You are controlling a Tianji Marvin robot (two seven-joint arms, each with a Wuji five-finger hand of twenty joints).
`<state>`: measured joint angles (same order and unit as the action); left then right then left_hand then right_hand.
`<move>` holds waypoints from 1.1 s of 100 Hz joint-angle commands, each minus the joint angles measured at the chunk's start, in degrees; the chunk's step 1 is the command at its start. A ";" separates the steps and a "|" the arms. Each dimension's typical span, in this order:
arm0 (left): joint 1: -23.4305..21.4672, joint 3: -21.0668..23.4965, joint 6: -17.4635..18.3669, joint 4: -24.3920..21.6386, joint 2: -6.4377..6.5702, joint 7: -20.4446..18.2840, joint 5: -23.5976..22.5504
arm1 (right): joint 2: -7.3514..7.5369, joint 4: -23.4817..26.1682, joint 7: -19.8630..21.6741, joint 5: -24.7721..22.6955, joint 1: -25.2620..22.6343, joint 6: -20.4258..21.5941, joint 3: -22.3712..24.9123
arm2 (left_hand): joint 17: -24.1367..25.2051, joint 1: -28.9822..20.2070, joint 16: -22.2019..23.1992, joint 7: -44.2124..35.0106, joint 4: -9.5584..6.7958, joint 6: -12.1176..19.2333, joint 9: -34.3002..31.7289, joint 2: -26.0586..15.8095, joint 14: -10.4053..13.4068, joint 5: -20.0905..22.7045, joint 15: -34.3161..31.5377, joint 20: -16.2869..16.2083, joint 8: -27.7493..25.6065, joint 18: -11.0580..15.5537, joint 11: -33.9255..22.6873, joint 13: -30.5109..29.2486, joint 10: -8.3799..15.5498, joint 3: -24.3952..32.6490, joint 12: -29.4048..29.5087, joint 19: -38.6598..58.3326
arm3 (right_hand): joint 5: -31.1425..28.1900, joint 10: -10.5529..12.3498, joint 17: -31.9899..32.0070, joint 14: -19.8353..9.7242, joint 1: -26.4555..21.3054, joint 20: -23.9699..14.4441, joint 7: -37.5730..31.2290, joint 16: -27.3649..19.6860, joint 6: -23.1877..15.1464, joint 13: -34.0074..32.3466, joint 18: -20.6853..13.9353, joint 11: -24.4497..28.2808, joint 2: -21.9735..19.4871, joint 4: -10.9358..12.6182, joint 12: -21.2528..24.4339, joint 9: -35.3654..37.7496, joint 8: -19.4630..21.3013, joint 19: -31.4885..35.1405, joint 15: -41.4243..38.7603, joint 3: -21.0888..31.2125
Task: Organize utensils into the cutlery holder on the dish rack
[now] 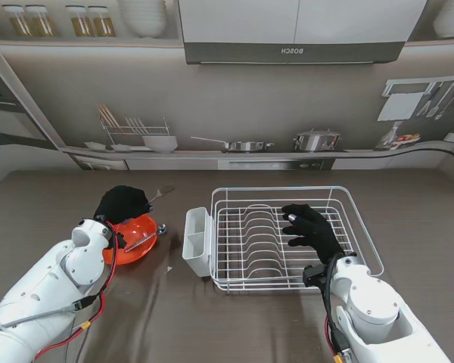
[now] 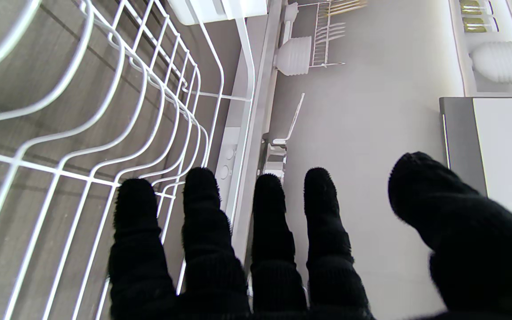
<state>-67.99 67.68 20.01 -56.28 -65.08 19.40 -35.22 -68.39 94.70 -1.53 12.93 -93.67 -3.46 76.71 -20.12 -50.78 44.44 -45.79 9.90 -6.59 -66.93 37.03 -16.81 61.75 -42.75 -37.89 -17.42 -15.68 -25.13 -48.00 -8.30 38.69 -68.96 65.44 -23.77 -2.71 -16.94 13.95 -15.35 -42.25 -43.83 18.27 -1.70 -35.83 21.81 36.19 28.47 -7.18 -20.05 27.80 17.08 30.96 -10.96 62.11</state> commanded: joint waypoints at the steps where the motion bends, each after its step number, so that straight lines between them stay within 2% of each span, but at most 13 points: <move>1: 0.47 -0.07 0.65 -1.40 -1.32 -0.79 1.03 | -0.24 0.12 0.86 0.10 -0.26 0.04 -0.21 | -0.57 -1.69 0.32 -2.49 0.78 1.14 -1.83 1.22 0.02 1.24 0.43 0.42 -0.78 2.15 0.32 -0.83 1.81 3.44 -0.80 -0.34 | 0.01 -0.24 -0.52 0.29 1.84 -0.51 0.37 0.03 -0.20 -1.71 0.38 -0.29 -0.97 1.25 0.18 0.60 -1.18 -0.50 0.00 -0.40; 34: 4.62 -4.91 3.52 0.97 -5.41 0.05 13.78 | -0.25 0.15 0.79 0.15 -0.31 0.17 -0.18 | -1.04 -1.54 -0.20 -2.14 0.59 2.32 -2.53 1.31 0.44 1.32 1.04 0.37 -0.08 2.56 1.24 -1.35 2.31 3.21 0.53 -0.39 | 0.04 -0.21 -0.51 0.34 1.84 -0.50 0.38 0.04 -0.29 -1.79 0.40 -0.28 -0.93 1.24 0.18 0.65 -1.18 -0.50 -0.04 -0.40; 51: 6.55 -7.23 4.56 2.81 -7.57 -0.31 20.69 | -0.27 0.16 0.76 0.21 -0.30 0.15 -0.09 | -1.05 -1.47 -1.43 -2.04 0.53 3.34 -3.14 1.42 1.37 1.21 2.64 0.28 0.37 2.56 2.79 -1.81 2.81 3.07 2.55 -0.44 | 0.10 -0.25 -0.51 0.28 1.86 -0.49 0.38 0.04 -0.32 -1.76 0.41 -0.28 -0.97 1.24 0.17 0.65 -1.18 -0.50 -0.03 -0.42; 62: 6.78 -8.08 5.20 2.71 -8.46 -1.16 24.67 | -0.29 0.16 0.65 0.25 -0.29 0.11 0.01 | -1.08 -1.35 -2.97 -1.85 0.51 4.51 -4.11 1.72 2.38 1.34 4.43 0.28 1.03 2.68 4.79 -2.59 3.33 3.06 5.17 -0.57 | 0.07 -0.24 -0.56 0.37 1.84 -0.50 0.37 0.04 -0.21 -1.80 0.41 -0.27 -0.96 1.24 0.18 0.71 -1.18 -0.47 -0.04 -0.41; 74: 6.12 -8.22 5.07 1.20 -8.88 -3.15 29.01 | -0.29 0.20 0.66 0.28 -0.32 0.09 0.10 | -0.69 -1.45 -4.46 -1.49 0.43 5.62 -4.92 1.73 3.16 1.23 6.08 0.50 1.97 2.92 6.85 -3.51 3.24 2.84 8.04 -1.18 | 0.00 -0.40 -0.52 0.39 1.83 -0.49 0.37 0.04 -0.26 -1.81 0.40 -0.27 -0.93 1.23 0.18 0.81 -1.18 -0.48 -0.04 -0.40; 80: 5.62 -8.15 4.89 0.33 -8.83 -4.31 30.59 | -0.29 0.21 0.66 0.30 -0.33 0.14 0.10 | -0.31 -1.76 -5.26 -0.97 0.26 6.02 -5.34 1.45 3.54 1.00 7.05 0.42 2.81 2.97 8.07 -3.86 4.17 2.62 9.67 -1.22 | -0.03 -0.38 -0.55 0.41 1.86 -0.49 0.37 0.05 -0.26 -1.90 0.45 -0.28 -0.93 1.22 0.19 0.89 -1.18 -0.47 -0.07 -0.43; 97: 4.18 -8.11 4.13 -1.43 -8.59 -6.78 33.58 | -0.28 0.20 0.73 0.35 -0.32 0.18 0.03 | 1.70 -3.26 -7.33 -0.44 -0.29 7.05 -6.54 1.52 4.09 0.68 9.47 -0.05 4.42 2.63 10.83 -5.01 4.03 1.91 14.42 -1.31 | 0.01 -0.32 -0.53 0.38 1.86 -0.48 0.37 0.06 -0.31 -1.93 0.41 -0.31 -0.99 1.22 0.20 0.89 -1.18 -0.49 -0.07 -0.43; 110: 3.49 -8.33 3.81 -1.63 -8.67 -7.03 34.37 | -0.27 0.28 0.78 0.43 -0.40 0.14 -0.03 | 2.61 -4.64 -8.33 -0.65 -0.41 8.12 -7.10 2.10 4.58 0.88 10.56 -0.41 5.07 2.67 11.66 -5.84 4.41 1.38 16.42 -1.23 | 0.00 -0.41 -0.53 0.37 1.87 -0.48 0.37 0.06 -0.26 -1.95 0.45 -0.31 -0.95 1.21 0.19 0.91 -1.18 -0.49 -0.06 -0.47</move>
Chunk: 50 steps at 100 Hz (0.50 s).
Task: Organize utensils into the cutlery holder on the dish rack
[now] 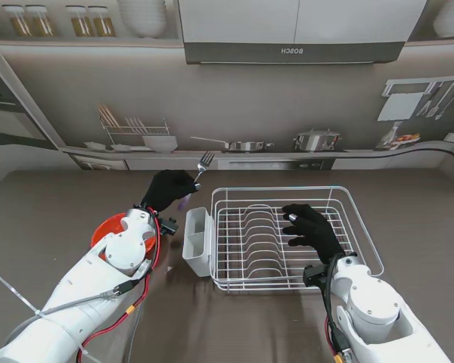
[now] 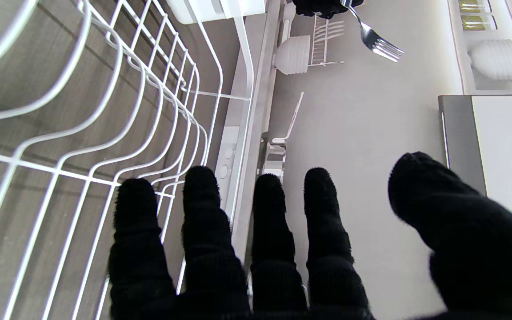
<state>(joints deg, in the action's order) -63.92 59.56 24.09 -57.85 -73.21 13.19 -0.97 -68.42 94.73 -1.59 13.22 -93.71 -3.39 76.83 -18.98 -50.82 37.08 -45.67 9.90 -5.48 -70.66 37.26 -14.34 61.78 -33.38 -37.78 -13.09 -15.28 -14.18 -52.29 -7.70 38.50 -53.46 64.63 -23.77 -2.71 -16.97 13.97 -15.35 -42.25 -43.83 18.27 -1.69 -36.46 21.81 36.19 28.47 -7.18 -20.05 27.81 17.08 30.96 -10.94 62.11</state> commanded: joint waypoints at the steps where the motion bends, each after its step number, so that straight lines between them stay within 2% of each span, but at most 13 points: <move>1: -0.63 -0.22 -0.31 -0.08 -0.57 -0.83 0.31 | -0.25 0.26 0.85 0.13 -0.37 0.08 -0.15 | 1.53 -4.66 -1.06 -0.77 -0.42 7.03 -3.41 1.86 2.08 0.83 1.29 -0.55 0.84 2.26 0.74 -1.63 3.80 1.52 1.04 -0.41 | 0.00 -0.43 -0.50 0.38 1.87 -0.48 0.37 0.07 -0.27 -1.35 0.46 -0.31 -0.95 1.21 0.19 0.91 -1.18 -0.48 -0.09 -0.46; 50: -2.16 -1.12 -0.87 -0.20 -1.59 0.01 3.59 | -0.24 0.31 0.85 0.14 -0.42 0.17 -0.16 | 4.35 -6.46 -3.25 -2.59 -0.66 10.36 -4.63 3.92 3.95 1.37 5.07 -1.02 3.38 3.04 2.93 -3.15 5.70 1.63 6.48 -1.06 | 0.00 -0.42 -0.53 0.43 1.95 -0.48 0.35 0.10 -0.31 -1.47 0.48 -0.27 -1.06 1.21 0.17 1.16 -1.17 -0.46 -0.12 -0.58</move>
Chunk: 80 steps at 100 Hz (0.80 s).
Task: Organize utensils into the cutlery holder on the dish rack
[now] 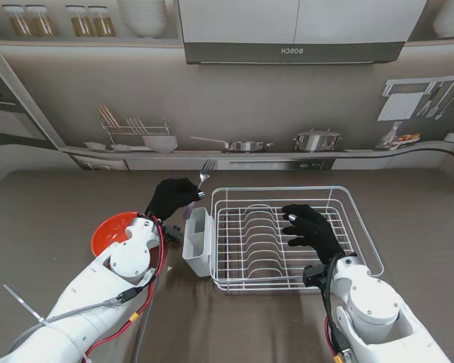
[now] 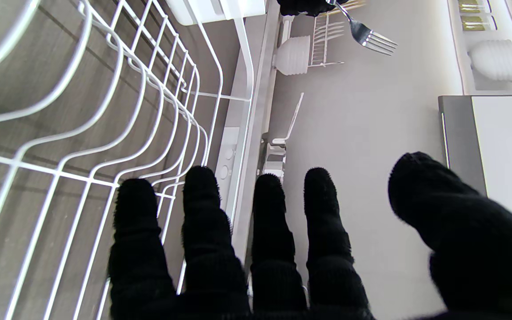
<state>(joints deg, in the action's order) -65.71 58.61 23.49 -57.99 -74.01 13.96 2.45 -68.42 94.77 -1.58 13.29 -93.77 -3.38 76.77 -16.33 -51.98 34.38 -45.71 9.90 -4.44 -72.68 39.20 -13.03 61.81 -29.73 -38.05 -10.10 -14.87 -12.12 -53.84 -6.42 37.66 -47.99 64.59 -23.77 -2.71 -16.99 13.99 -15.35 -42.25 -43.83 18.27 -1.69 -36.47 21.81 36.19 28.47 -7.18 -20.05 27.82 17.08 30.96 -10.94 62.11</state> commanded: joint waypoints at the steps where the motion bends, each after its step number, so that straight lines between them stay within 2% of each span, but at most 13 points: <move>1: -0.39 -0.20 -0.29 -0.03 -0.83 -0.72 0.24 | -0.24 0.27 0.83 0.08 -0.36 0.16 -0.11 | 1.70 -5.30 -0.56 -2.56 -0.66 9.32 -2.61 1.98 2.64 1.35 1.42 -0.75 0.39 2.63 0.86 -1.60 4.42 2.47 1.01 -1.02 | 0.02 -0.40 -0.52 0.45 1.95 -0.48 0.36 0.10 -0.32 -1.49 0.48 -0.27 -1.06 1.21 0.17 1.17 -1.18 -0.45 -0.13 -0.58; 34: -0.54 -0.62 -0.59 1.61 -1.59 0.46 1.07 | -0.25 0.48 0.89 0.40 -0.52 0.11 0.00 | 4.09 -4.40 -2.55 -3.69 -0.65 10.72 -3.39 2.76 4.19 1.61 4.53 -0.73 2.33 3.28 1.36 -0.86 5.42 2.91 3.21 -1.89 | -0.07 -0.64 -0.75 0.67 2.19 -0.44 0.40 0.18 -0.28 -2.07 0.69 -0.33 -1.42 1.20 0.21 2.09 -1.20 -0.42 -0.33 -0.71; 80: 0.07 -1.32 -0.70 3.67 -2.72 1.77 2.41 | -0.24 0.58 1.00 0.62 -0.59 0.09 0.06 | 5.63 -4.06 -4.00 -4.12 -0.77 11.07 -3.74 3.11 4.27 1.87 5.03 -0.85 3.16 3.17 1.55 0.61 5.61 2.86 4.21 -2.44 | -0.04 -0.70 -0.87 0.64 2.44 -0.31 0.46 0.22 -0.36 -2.45 0.77 -0.48 -1.73 1.18 0.21 2.55 -1.22 -0.39 -0.44 -0.94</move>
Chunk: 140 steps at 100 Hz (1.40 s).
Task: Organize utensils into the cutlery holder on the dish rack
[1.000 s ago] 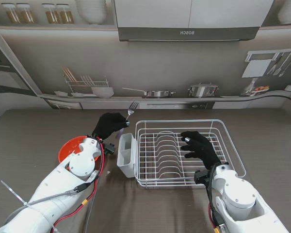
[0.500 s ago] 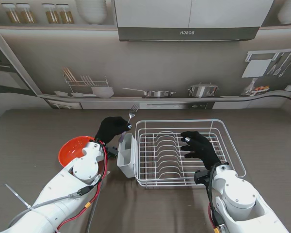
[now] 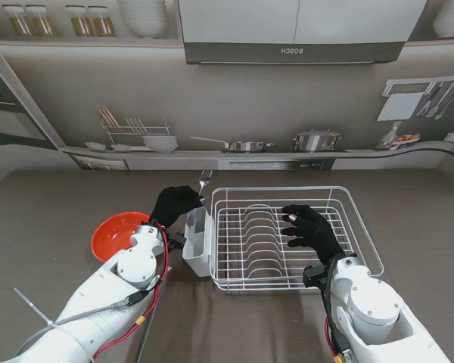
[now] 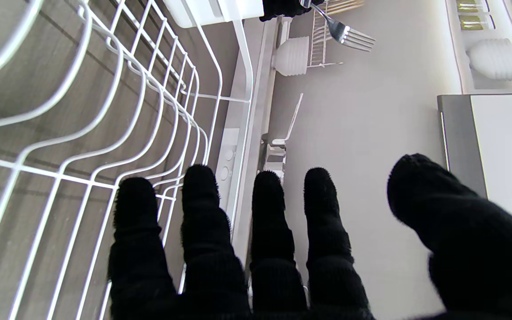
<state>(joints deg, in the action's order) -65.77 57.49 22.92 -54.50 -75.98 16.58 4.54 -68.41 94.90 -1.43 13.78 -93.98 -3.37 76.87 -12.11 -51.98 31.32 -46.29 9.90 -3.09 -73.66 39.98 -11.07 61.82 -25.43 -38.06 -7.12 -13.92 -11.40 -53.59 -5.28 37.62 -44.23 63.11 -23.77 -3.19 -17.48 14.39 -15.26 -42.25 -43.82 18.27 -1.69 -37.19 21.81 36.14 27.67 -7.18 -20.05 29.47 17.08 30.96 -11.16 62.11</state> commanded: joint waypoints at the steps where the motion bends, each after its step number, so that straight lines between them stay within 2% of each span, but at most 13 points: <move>1: 0.13 -0.22 -0.13 0.21 -0.77 -0.84 0.36 | -0.24 0.45 0.85 0.14 -0.38 0.08 -0.03 | 1.41 -4.06 -0.94 -3.54 -0.77 9.72 -2.75 2.33 2.31 1.85 0.73 -0.84 0.18 2.22 0.84 0.37 4.46 2.90 0.45 -0.96 | -0.03 -0.22 -0.39 0.34 2.36 -0.31 0.46 0.22 -0.36 -1.74 0.76 -0.43 -0.96 1.19 0.21 0.91 -1.22 -0.38 -0.22 -0.95; 41: 0.05 -0.77 -1.38 0.25 -1.20 -1.20 2.06 | -0.30 0.49 0.61 0.32 -0.36 0.19 0.15 | 2.95 -5.55 -1.49 -3.42 -1.11 8.00 -1.37 1.72 0.76 1.46 1.21 -1.06 -0.09 2.04 1.42 3.42 2.62 2.55 0.81 -1.71 | -0.20 -0.32 -0.42 0.40 2.73 -0.24 0.48 0.24 -0.32 -1.92 0.85 -0.49 -1.34 1.10 0.20 1.20 -1.23 -0.35 -0.26 -1.39; 63: -0.65 -0.74 -2.85 -1.13 -1.00 -1.56 2.59 | -0.33 0.55 0.54 0.50 -0.39 0.23 0.23 | 4.61 -6.40 -1.85 -2.92 -1.27 6.20 1.41 0.85 -0.03 0.91 1.91 -0.75 -1.04 2.05 2.89 6.36 0.57 1.37 1.51 -3.80 | -0.23 -0.41 -0.51 0.46 3.09 -0.21 0.52 0.26 -0.23 -2.02 0.92 -0.57 -1.74 1.03 0.21 1.23 -1.24 -0.31 -0.29 -1.71; 96: -1.34 -0.66 -4.29 -2.36 -0.74 -2.37 3.37 | -0.40 0.60 0.41 0.85 -0.42 0.24 0.23 | 5.54 -8.27 -2.04 -1.56 -1.41 4.75 3.21 -0.33 -0.14 -0.07 2.27 -0.77 -2.78 2.33 3.68 8.48 0.17 -0.21 1.93 -5.50 | -0.25 -0.50 -0.62 0.42 3.60 -0.15 0.62 0.28 -0.19 -2.18 0.98 -0.58 -2.36 0.84 0.19 1.40 -1.29 -0.26 -0.36 -2.59; 112: -1.64 -0.54 -4.75 -3.01 -0.48 -3.29 3.90 | -0.40 0.65 0.43 0.96 -0.45 0.16 0.20 | 6.07 -10.42 -2.32 -0.96 -1.60 4.59 4.73 -1.18 0.09 -1.24 2.70 -0.84 -7.46 2.60 4.07 9.68 -0.24 -1.56 1.89 -6.90 | -0.27 -0.48 -0.58 0.51 3.65 -0.11 0.63 0.29 -0.14 -2.21 1.00 -0.57 -2.50 0.79 0.18 1.51 -1.29 -0.27 -0.37 -2.86; 120: -1.73 -0.50 -4.87 -3.24 -0.36 -3.63 3.96 | -0.40 0.66 0.44 0.99 -0.46 0.17 0.18 | 6.36 -11.60 -2.53 0.89 -1.80 4.40 5.69 -1.57 0.17 -2.52 3.18 -0.95 -12.96 2.66 4.29 10.59 -0.41 -2.38 1.87 -7.86 | -0.26 -0.54 -0.63 0.54 3.69 -0.10 0.65 0.29 -0.15 -2.24 1.03 -0.57 -2.58 0.78 0.17 1.58 -1.29 -0.24 -0.38 -2.96; 140: -1.79 -0.40 -5.11 -3.35 -0.05 -4.44 3.74 | -0.44 0.70 0.34 1.12 -0.48 0.15 0.18 | 7.01 -12.05 -2.72 4.91 -1.76 3.77 8.10 -1.74 0.27 -5.46 3.88 -0.71 -16.12 3.02 4.29 12.26 -0.68 -2.86 1.94 -9.20 | -0.23 -0.55 -0.60 0.60 3.82 -0.07 0.65 0.31 -0.10 -2.39 1.08 -0.61 -2.74 0.75 0.18 1.72 -1.29 -0.24 -0.43 -3.17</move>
<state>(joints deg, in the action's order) -67.43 56.95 18.05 -57.64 -76.13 13.50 8.28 -68.54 95.14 -1.71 14.77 -94.08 -3.30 77.15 -6.25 -58.58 29.21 -43.19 9.89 -5.44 -66.82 39.01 -11.69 57.87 -22.60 -38.23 -21.22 -13.55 -7.17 -42.45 -6.86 33.43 -42.61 55.07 -23.78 -3.63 -17.55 14.44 -13.94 -42.25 -43.82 18.27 -1.54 -37.95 21.81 36.13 26.17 -7.18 -20.05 30.57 17.08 30.96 -11.01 61.17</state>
